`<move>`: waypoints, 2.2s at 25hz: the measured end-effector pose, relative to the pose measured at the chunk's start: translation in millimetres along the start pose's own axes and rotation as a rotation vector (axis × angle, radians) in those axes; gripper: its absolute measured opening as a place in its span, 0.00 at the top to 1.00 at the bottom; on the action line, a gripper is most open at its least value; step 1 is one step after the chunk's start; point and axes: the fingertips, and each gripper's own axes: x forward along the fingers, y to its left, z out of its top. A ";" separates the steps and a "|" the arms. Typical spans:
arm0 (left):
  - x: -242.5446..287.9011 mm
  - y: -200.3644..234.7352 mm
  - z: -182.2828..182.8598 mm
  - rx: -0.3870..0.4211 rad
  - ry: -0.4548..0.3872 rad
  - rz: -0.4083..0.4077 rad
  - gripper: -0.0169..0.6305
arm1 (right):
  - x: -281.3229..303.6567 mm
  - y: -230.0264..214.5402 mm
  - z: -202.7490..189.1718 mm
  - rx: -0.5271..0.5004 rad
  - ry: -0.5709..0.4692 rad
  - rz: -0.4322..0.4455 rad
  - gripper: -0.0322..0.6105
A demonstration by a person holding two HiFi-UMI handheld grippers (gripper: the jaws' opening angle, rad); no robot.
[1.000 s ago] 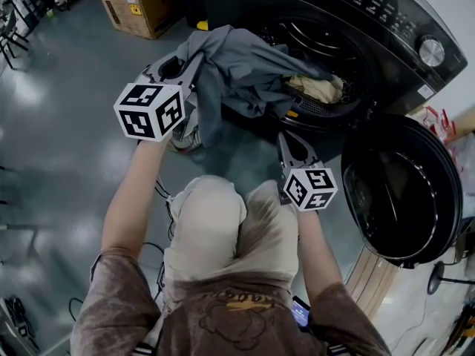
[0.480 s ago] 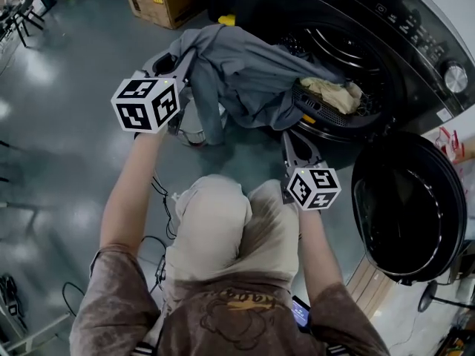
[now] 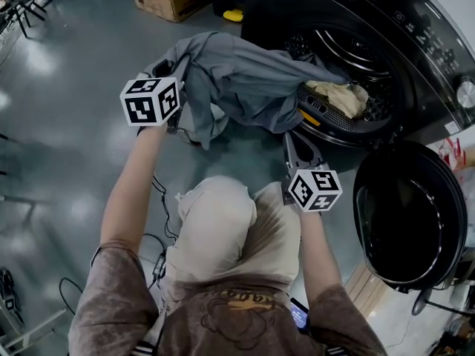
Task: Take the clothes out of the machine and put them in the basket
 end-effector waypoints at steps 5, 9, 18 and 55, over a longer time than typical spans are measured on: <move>19.7 8.8 -54.7 -0.025 0.110 0.014 0.85 | 4.9 0.5 -7.2 0.007 0.012 0.002 0.95; 30.7 6.6 -92.5 -0.042 0.177 0.004 0.85 | 6.8 -1.4 -12.9 0.010 0.021 -0.002 0.95; 38.3 1.1 -137.7 0.020 0.285 0.007 0.63 | 8.8 -11.0 -21.4 0.022 0.034 -0.021 0.95; 170.9 -310.1 -77.4 0.612 0.197 -0.509 0.23 | -90.0 -93.8 -15.7 0.065 -0.024 -0.299 0.95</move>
